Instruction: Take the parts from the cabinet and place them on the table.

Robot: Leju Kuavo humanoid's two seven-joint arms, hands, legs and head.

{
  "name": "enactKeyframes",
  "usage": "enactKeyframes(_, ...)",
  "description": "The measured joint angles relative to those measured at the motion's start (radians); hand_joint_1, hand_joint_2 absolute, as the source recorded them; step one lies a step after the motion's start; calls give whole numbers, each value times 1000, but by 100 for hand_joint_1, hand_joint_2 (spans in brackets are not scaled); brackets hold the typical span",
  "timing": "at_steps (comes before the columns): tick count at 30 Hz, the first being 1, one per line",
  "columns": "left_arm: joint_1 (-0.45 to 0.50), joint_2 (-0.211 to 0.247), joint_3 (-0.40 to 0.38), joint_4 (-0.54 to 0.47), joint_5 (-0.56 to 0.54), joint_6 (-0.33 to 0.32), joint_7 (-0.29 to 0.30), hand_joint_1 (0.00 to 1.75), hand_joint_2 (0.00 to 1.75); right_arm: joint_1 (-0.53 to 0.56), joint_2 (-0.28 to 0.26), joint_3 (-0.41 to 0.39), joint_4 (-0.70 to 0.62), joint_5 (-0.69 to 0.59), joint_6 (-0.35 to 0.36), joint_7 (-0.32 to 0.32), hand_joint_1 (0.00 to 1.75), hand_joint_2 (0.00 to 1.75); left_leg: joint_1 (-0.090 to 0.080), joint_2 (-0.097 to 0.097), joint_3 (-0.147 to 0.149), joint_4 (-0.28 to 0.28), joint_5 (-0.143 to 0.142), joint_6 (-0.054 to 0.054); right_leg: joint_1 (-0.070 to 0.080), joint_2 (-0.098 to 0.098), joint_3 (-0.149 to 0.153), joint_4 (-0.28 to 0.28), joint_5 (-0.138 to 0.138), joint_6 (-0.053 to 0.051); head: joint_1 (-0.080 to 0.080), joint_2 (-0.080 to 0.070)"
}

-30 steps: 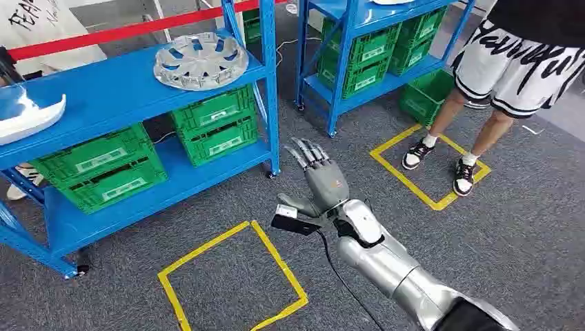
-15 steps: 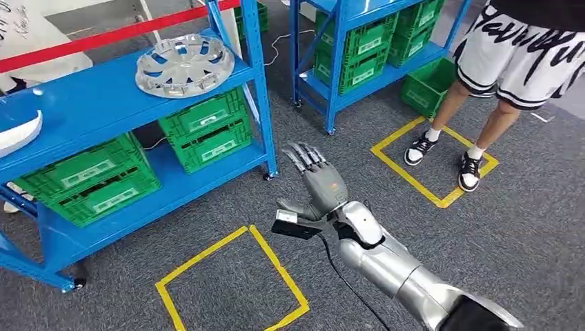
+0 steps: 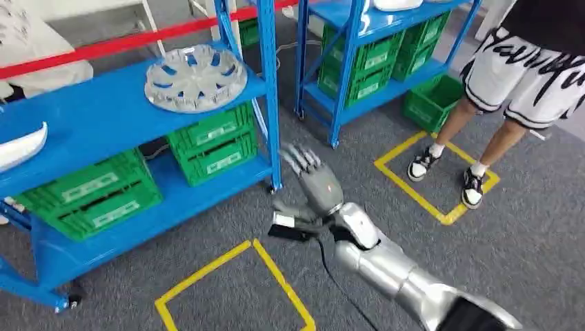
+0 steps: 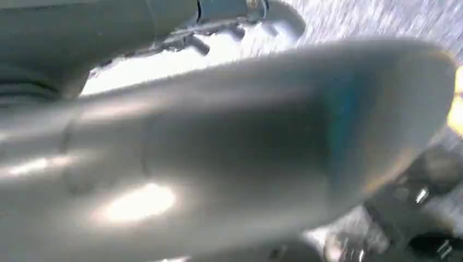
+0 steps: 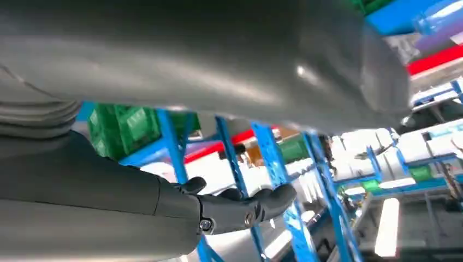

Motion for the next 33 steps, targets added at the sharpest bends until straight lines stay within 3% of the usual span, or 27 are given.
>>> enactKeyframes(2,-1,0,3,0,0,0,-1,0,0,3,-2,2,0,-7,0,-2,0,0,0,-1,16,0,-18,0,0,0,-101,112,-56,2,0,0)
enactKeyframes(3,0,0,6,0,0,0,-1,0,0,6,-2,6,0,-8,0,-3,0,0,0,-2,29,0,-28,-1,0,0,-132,127,-58,3,1,0)
enactKeyframes(4,4,0,6,1,0,0,-1,0,0,7,-3,9,0,-8,0,-3,0,0,0,-2,45,0,-39,-2,0,0,-145,102,-30,1,1,0)
enactKeyframes(5,8,-1,6,1,0,0,-2,0,0,7,-4,11,0,-10,0,-3,0,0,0,-2,62,0,-52,-4,0,0,-139,43,21,-2,1,0)
enactKeyframes(7,8,-2,7,2,0,0,-4,0,0,4,-8,13,0,-12,-1,-5,0,0,0,-1,91,0,-79,-10,0,-2,-110,-117,167,-9,2,0)
enactKeyframes(8,7,-2,8,4,0,0,-7,0,0,5,-9,14,4,-13,-1,-6,0,0,-3,-2,105,6,-89,-17,6,-4,-117,-126,166,-13,-5,0)
enactKeyframes(9,4,-1,8,3,1,1,-8,0,0,-1,-9,17,8,-16,0,-6,0,0,-4,-4,93,1,-96,-25,10,-5,-114,-128,141,-20,-8,0)
enactKeyframes(10,3,-1,8,3,1,3,-8,0,0,-1,-10,18,8,-19,-3,-6,0,0,-4,-2,96,-5,-100,-33,11,-3,-107,-132,164,-28,-5,0)
enactKeyframes(12,6,-1,10,3,1,7,-8,0,0,-12,-10,21,8,-25,-8,-6,0,0,-6,-2,113,9,-90,-45,3,3,-88,-141,155,-43,-6,0)
enactKeyframes(13,5,2,12,2,1,9,-8,0,0,-12,-10,22,8,-31,-10,-6,0,0,-3,1,89,50,-80,-48,2,2,-73,-150,149,-49,-5,0)
enactKeyframes(14,2,0,14,3,2,10,-9,0,0,-14,-10,22,8,-32,-10,-6,0,0,-3,3,55,112,-72,-54,2,0,-59,-154,141,-56,-11,0)
enactKeyframes(15,1,-1,14,3,3,10,-8,0,0,-16,-10,23,8,-32,-10,-6,0,0,-1,3,9,179,-86,-58,2,0,-49,-156,133,-60,-10,0)
enactKeyframes(17,4,-1,15,3,5,10,-8,0,0,-17,-10,31,8,-33,-9,-6,0,0,2,3,-85,286,-163,-67,2,1,-26,-157,110,-63,-11,0)
enactKeyframes(18,7,-1,16,4,6,10,-7,0,0,-15,-10,33,8,-33,-9,-6,0,0,2,3,-112,298,-182,-68,2,3,-11,-157,99,-63,-11,0)
enactKeyframes(19,9,-1,17,4,9,10,-7,0,0,-15,-10,34,8,-33,-8,-6,0,0,2,3,-122,278,-174,-66,2,4,4,-157,87,-63,-11,0)
enactKeyframes(20,11,-1,19,4,11,10,-5,0,0,-16,-10,34,8,-34,-8,-6,0,0,2,3,-119,231,-144,-63,2,4,21,-157,75,-62,-11,0)
enactKeyframes(21,11,-1,21,4,12,10,-5,0,0,-18,-10,35,8,-34,-8,-6,0,0,2,3,-107,164,-91,-59,3,4,40,-157,63,-59,-11,0)
enactKeyframes(23,13,0,25,5,14,10,-2,0,0,-30,-5,45,11,-31,-2,-6,0,0,-3,4,-93,22,76,-44,5,5,70,-156,38,-52,-13,0)
enactKeyframes(24,13,-1,26,6,14,10,-2,0,0,-38,3,52,17,-31,0,-6,0,0,-8,5,-89,29,39,-43,7,9,72,-157,28,-43,-16,0)
enactKeyframes(25,12,-1,26,5,14,10,-3,0,0,-45,7,54,21,-29,0,-6,0,0,-10,4,-76,30,46,-36,6,10,74,-164,20,-35,-15,0)
enactKeyframes(27,11,-3,27,5,11,11,-2,0,0,-52,15,58,26,-29,-8,-9,0,0,-9,4,-66,19,39,-21,8,10,90,-153,32,-26,-14,0)
enactKeyframes(29,6,-8,29,4,11,12,-4,0,0,-63,17,61,30,-30,-16,-9,0,0,-2,1,-34,5,34,-9,4,6,57,-86,39,-18,-11,0)
enactKeyframes(30,5,-8,30,4,10,12,-5,0,0,-69,18,63,34,-31,-19,-11,0,0,-1,0,-27,3,28,-4,4,5,12,-17,32,-15,-9,0)
enactKeyframes(31,4,-10,30,3,8,13,-6,0,0,-69,18,63,37,-37,-27,-16,0,0,-1,0,-19,2,20,-2,2,5,-43,55,6,-9,-8,0)
enactKeyframes(33,3,-14,31,4,2,13,-6,0,0,-61,20,64,48,-42,-40,-29,0,0,-1,-3,-1,2,1,-3,1,4,-124,129,-60,-5,-8,0)
